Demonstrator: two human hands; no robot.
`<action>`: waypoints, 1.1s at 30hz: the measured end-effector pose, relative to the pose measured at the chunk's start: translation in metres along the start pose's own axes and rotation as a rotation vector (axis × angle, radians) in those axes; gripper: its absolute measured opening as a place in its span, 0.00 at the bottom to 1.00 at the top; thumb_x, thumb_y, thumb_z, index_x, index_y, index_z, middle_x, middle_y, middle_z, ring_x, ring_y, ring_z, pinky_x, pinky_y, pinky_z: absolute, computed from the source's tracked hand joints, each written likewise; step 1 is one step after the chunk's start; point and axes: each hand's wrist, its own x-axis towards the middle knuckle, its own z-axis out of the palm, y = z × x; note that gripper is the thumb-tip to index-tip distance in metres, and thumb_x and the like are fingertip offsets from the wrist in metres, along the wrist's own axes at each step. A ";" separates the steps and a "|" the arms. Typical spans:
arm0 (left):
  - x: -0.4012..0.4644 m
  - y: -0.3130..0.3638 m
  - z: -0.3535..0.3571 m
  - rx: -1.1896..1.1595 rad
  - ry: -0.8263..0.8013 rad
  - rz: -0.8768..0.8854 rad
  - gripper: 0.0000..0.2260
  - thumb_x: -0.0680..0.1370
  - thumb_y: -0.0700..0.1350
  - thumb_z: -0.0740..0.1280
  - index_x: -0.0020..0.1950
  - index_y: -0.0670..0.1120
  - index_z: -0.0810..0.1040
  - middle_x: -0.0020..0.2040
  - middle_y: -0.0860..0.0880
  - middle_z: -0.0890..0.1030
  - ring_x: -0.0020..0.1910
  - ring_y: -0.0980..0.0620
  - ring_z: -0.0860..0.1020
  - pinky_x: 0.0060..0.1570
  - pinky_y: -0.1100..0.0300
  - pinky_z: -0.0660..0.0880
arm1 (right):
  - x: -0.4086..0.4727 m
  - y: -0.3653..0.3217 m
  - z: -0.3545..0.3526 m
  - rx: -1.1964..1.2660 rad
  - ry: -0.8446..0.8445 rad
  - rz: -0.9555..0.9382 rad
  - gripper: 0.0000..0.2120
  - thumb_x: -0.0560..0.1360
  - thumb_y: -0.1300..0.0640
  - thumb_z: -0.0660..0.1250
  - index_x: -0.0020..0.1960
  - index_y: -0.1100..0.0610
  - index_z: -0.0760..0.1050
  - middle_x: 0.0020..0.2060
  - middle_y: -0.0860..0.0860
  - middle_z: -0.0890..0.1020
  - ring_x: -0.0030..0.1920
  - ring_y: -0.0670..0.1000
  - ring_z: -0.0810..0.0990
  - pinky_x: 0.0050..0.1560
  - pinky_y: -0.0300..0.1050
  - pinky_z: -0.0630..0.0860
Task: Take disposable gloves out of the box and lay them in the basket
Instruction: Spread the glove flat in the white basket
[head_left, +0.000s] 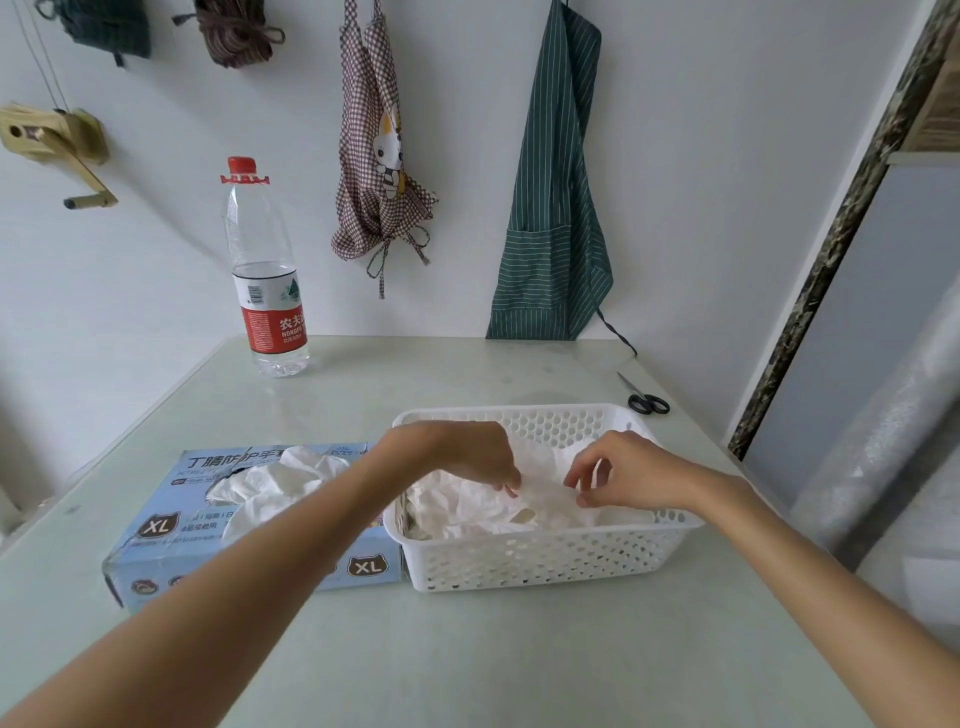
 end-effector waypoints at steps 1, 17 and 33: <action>0.000 -0.004 -0.001 -0.012 -0.028 -0.012 0.14 0.81 0.47 0.60 0.57 0.42 0.81 0.49 0.49 0.80 0.50 0.52 0.75 0.44 0.70 0.66 | -0.001 0.002 0.001 -0.012 -0.008 0.010 0.09 0.71 0.55 0.73 0.42 0.41 0.78 0.41 0.44 0.82 0.42 0.42 0.78 0.42 0.32 0.71; -0.027 -0.056 0.008 0.537 0.099 0.051 0.35 0.76 0.66 0.58 0.78 0.56 0.50 0.79 0.52 0.47 0.77 0.52 0.48 0.74 0.50 0.46 | 0.004 -0.031 0.002 0.025 -0.172 0.041 0.29 0.70 0.41 0.72 0.68 0.42 0.67 0.53 0.47 0.75 0.47 0.43 0.75 0.52 0.39 0.70; -0.033 -0.067 -0.009 0.478 0.203 -0.015 0.28 0.74 0.65 0.63 0.72 0.58 0.66 0.73 0.53 0.66 0.73 0.51 0.60 0.72 0.50 0.54 | 0.028 -0.057 -0.004 0.001 -0.240 -0.025 0.32 0.70 0.52 0.75 0.69 0.41 0.66 0.58 0.47 0.73 0.54 0.48 0.76 0.58 0.43 0.74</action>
